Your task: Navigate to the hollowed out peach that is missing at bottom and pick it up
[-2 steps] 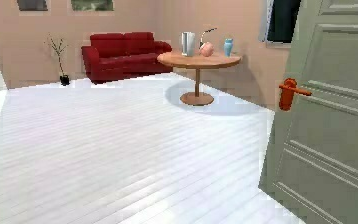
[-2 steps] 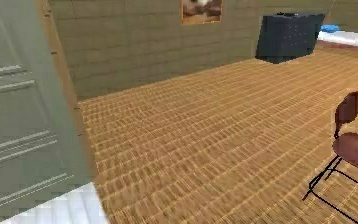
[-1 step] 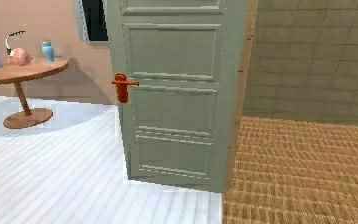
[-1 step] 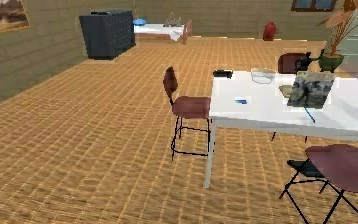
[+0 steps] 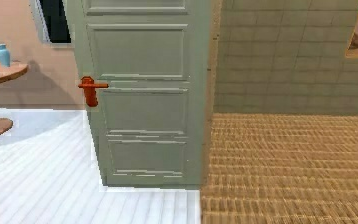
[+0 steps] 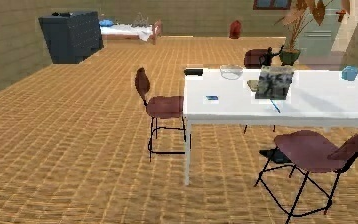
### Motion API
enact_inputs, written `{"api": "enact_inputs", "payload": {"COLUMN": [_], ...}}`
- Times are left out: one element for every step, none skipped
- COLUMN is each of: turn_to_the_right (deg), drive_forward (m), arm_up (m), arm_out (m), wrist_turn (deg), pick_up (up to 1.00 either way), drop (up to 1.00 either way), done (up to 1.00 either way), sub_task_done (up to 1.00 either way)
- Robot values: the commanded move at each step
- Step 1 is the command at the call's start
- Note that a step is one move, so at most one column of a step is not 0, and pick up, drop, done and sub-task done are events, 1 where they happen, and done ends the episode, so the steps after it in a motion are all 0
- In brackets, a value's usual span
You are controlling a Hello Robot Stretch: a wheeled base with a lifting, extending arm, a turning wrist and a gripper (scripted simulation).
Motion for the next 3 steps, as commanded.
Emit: {"api": "enact_inputs", "payload": {"turn_to_the_right": [0.0,-45.0,-39.0], "drive_forward": [0.20,0.00,0.00], "arm_up": [0.00,0.00,0.00], "arm_out": [0.00,0.00,0.00], "wrist_turn": [0.0,0.0,0.0], "pick_up": [0.00,0.00,0.00], "drop": [0.00,0.00,0.00], "done": [0.00,0.00,0.00], "sub_task_done": [0.00,0.00,0.00]}}
